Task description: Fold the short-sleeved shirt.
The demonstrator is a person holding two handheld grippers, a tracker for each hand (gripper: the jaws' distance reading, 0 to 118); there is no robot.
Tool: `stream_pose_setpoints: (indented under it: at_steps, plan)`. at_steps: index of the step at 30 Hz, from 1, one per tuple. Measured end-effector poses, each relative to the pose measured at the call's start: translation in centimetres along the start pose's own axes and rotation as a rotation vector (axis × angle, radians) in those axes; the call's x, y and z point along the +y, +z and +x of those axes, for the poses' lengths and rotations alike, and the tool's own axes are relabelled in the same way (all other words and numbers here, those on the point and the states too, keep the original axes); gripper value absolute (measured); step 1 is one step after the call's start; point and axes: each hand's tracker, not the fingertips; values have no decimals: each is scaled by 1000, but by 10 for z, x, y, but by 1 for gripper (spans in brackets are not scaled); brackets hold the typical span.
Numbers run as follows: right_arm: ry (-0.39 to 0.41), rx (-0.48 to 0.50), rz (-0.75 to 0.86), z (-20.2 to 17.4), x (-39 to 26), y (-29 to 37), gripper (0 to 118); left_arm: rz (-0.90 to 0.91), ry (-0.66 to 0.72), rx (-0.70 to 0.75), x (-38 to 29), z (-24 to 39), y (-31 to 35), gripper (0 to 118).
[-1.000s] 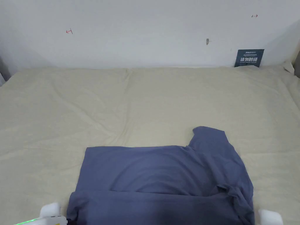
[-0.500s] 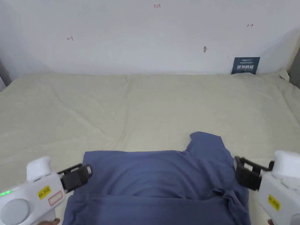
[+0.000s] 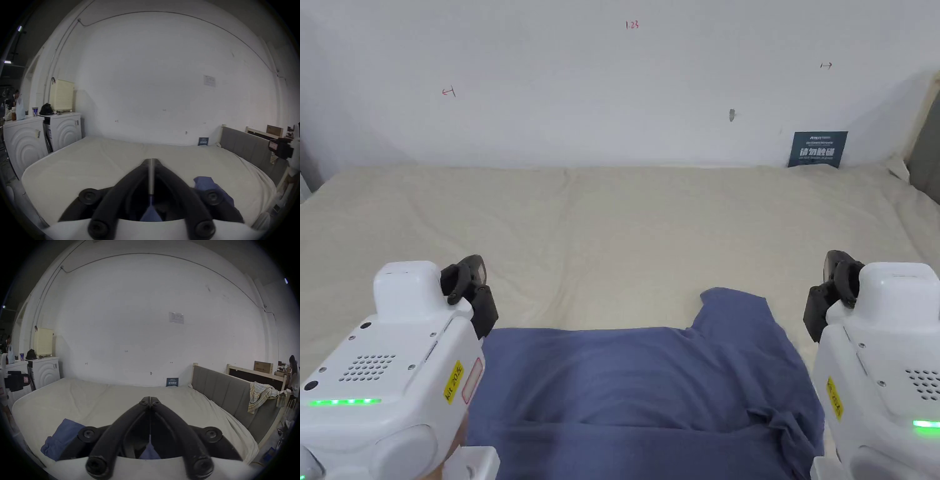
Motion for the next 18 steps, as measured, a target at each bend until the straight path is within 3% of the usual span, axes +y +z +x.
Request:
stream_pose_setpoints:
  at_steps: [6, 14, 18]
  plan:
    - [-16, 13, -22, 1, -2, -10, 0, -82, -13, -16, -3, -4, -19, 0]
    - [10, 24, -87, 1, -14, -43, 0, -518, 98, -73, -40, -75, -119, 0]
    - [26, 14, -132, 0, -25, -66, 0, -657, 156, -28, -68, -114, -179, 0]
